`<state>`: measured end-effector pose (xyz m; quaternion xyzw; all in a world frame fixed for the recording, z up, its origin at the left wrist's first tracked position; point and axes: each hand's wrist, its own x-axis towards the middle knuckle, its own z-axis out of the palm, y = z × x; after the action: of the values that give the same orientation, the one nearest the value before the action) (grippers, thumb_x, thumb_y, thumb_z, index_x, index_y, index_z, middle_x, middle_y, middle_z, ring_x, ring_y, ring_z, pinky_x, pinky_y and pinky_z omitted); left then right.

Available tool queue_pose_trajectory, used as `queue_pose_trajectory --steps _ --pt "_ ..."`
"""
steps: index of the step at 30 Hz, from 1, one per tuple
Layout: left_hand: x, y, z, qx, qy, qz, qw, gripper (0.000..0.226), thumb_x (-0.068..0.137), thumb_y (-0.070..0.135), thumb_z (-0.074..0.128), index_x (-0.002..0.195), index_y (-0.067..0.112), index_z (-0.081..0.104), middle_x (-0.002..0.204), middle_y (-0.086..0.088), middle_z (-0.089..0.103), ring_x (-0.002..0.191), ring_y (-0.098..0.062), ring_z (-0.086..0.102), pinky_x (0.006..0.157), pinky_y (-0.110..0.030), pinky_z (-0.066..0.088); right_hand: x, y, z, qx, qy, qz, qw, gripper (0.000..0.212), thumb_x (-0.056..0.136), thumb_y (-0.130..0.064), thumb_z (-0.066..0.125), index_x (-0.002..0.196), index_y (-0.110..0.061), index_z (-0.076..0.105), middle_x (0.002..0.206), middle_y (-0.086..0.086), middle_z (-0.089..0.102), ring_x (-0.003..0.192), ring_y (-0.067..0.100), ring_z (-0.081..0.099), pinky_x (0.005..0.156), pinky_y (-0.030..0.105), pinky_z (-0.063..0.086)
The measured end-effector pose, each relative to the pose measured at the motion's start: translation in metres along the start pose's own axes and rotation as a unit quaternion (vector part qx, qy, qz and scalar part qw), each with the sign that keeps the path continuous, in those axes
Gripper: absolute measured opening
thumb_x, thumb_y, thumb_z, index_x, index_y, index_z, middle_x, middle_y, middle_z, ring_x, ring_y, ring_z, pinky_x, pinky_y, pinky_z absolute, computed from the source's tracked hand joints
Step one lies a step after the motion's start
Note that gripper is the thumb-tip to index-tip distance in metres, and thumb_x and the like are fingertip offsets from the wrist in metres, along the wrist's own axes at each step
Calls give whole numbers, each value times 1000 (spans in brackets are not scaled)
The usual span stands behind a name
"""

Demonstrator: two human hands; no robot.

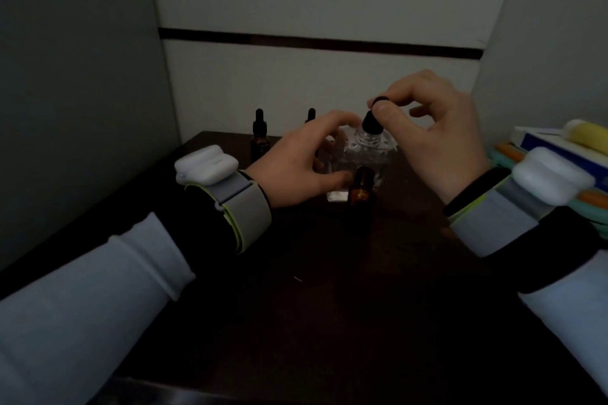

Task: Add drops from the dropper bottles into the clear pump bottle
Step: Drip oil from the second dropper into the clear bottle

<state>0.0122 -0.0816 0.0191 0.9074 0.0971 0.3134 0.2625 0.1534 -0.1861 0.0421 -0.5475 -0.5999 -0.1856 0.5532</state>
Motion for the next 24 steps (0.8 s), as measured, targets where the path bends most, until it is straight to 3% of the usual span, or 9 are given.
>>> queue_pose_trajectory --steps 7,11,13,15,21,24 --pt "0 0 -1 2 2 2 1000 58 81 18 70 130 29 41 120 -1 53 105 -11 56 81 -24 50 0 1 1 -2 -3 1 1000 22 81 -40 53 83 -23 67 83 -17 56 90 12 55 75 23 42" --pt "-1 0 -1 -5 -2 1 1000 56 81 18 70 126 34 41 120 -2 53 105 -11 55 80 -26 50 4 -5 -5 48 91 -12 995 7 86 -31 53 89 -34 59 92 -8 59 85 1 55 71 17 41" --pt "0 -1 -1 -7 -2 1 1000 57 81 17 70 127 34 41 120 -2 53 105 -11 55 80 -26 50 8 -11 -12 83 138 -20 987 7 87 -27 51 90 -32 56 92 -2 60 81 -4 55 69 15 41" --pt "0 -1 -1 -7 -2 2 1000 56 81 17 70 125 36 40 120 -1 53 105 -11 55 80 -27 51 10 -15 -16 110 156 -14 982 6 86 -28 51 86 -29 57 85 -7 61 78 -3 55 69 19 43" --pt "0 -2 -1 -4 -2 0 1000 57 81 19 71 125 37 39 121 0 52 106 -10 55 80 -25 51 5 -12 -7 94 84 -3 992 3 82 -31 55 81 -30 57 84 1 61 82 12 61 71 27 48" --pt "0 -2 -1 -1 1 2 1000 57 81 18 71 128 31 41 120 -1 53 104 -10 56 79 -27 52 3 -9 -5 84 64 -7 994 3 83 -32 55 80 -33 56 83 -1 61 83 14 60 71 23 44"
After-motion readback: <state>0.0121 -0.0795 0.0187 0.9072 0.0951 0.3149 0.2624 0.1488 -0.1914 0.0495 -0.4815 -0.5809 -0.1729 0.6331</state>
